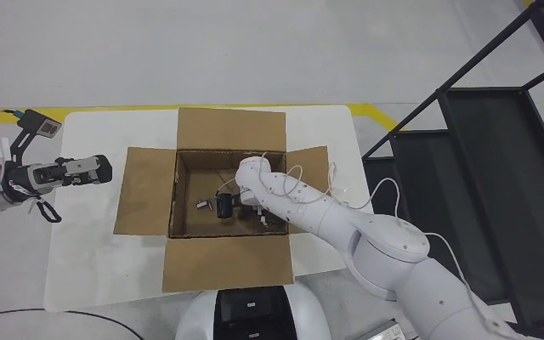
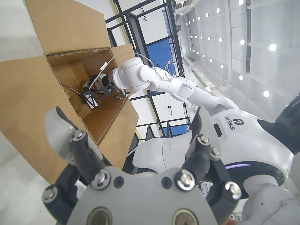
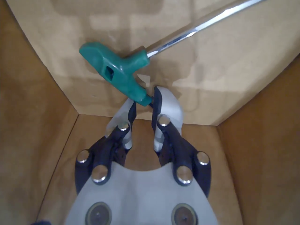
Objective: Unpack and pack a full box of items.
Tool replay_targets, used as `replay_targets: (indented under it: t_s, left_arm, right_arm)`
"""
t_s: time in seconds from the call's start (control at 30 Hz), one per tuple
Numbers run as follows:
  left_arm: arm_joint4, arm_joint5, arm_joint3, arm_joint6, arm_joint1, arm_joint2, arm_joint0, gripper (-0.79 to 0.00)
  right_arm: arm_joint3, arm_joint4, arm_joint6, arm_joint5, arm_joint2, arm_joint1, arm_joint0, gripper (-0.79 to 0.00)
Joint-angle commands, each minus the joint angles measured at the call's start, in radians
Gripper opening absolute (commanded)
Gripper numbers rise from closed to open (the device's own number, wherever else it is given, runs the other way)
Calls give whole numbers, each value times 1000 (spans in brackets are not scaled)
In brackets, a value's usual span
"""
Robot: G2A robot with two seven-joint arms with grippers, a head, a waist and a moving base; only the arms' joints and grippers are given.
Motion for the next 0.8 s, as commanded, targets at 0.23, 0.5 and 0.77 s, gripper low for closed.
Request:
replay_targets:
  t_s: [0.23, 0.5, 0.77]
  left_arm:
    - [0, 0, 0, 0, 0, 0, 0, 0]
    - [0, 0, 0, 0, 0, 0, 0, 0]
    - [0, 0, 0, 0, 0, 0, 0, 0]
  right_arm:
    - [-81, -14, 9, -1, 42, 37, -13, -785]
    - [-284, -74, 92, 35, 63, 111, -72, -785]
    - [-547, -63, 160, 104, 46, 222, -108, -785]
